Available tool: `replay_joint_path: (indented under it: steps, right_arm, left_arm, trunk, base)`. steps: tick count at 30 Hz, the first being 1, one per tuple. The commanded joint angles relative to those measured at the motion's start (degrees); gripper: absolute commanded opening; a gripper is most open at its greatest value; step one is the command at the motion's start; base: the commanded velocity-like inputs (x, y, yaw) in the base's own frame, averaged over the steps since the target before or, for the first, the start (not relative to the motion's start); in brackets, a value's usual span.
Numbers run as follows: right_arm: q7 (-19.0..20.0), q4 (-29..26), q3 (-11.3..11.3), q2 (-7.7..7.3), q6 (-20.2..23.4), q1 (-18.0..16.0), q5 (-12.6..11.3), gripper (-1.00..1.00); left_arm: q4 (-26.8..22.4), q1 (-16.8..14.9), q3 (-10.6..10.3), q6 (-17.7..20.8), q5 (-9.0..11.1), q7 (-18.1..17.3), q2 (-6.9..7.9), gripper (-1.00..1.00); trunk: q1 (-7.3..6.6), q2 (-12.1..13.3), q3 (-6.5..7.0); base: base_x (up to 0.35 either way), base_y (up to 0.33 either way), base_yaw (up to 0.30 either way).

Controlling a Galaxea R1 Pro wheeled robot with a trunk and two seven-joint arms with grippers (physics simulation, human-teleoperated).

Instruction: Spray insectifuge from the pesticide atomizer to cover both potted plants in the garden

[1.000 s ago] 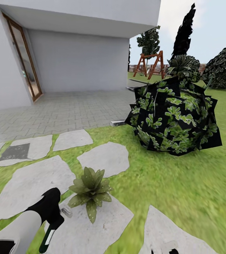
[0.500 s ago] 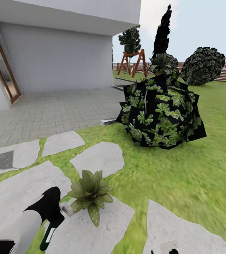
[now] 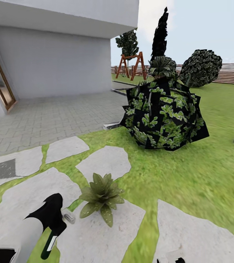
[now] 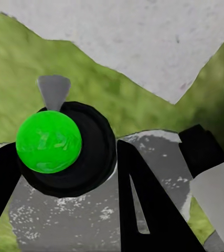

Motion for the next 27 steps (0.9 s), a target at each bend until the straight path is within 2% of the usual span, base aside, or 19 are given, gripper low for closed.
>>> replay_joint_path:
  steps: [1, 8, 16, 20, 27]
  right_arm:
    - [-0.61, 0.07, 0.42, -0.02, -0.02, -0.05, 0.42, 1.0]
    - [-0.63, -0.05, 0.37, 0.05, -0.01, -0.05, 0.35, 1.0]
    - [-0.62, -0.01, 0.37, 0.06, 0.0, -0.05, 0.33, 1.0]
    - [-0.64, -0.01, 0.37, 0.06, 0.02, -0.05, 0.35, 1.0]
    - [-0.61, -0.01, 0.44, 0.06, 0.02, -0.05, 0.38, 1.0]
  left_arm:
    - [-0.09, 0.0, -0.23, 0.16, -0.38, -0.53, 0.04, -1.0]
    - [0.52, 0.0, -0.36, 0.09, -0.52, -0.45, -0.25, -1.0]
    - [0.74, 0.0, -1.14, 0.09, -0.48, -0.37, -0.04, -1.0]
    - [0.58, 0.0, -1.22, 0.13, -0.44, -0.27, 0.01, -1.0]
    - [0.19, 0.0, -1.3, 0.29, -0.38, -0.27, 0.03, -1.0]
  trunk:
    - [-0.01, -0.02, -0.05]
    - [-0.01, -0.02, -0.03]
    - [-0.01, -0.02, 0.22]
    - [-0.01, -0.02, 0.33]
    - [-0.01, -0.02, 0.35]
  base:
    - [-0.002, 0.169, -0.001]
    - [0.0, 0.034, -0.025]
    - [-0.007, 0.001, -0.229]
    - [-0.239, 0.008, -0.242]
    - [-0.12, 0.26, -0.229]
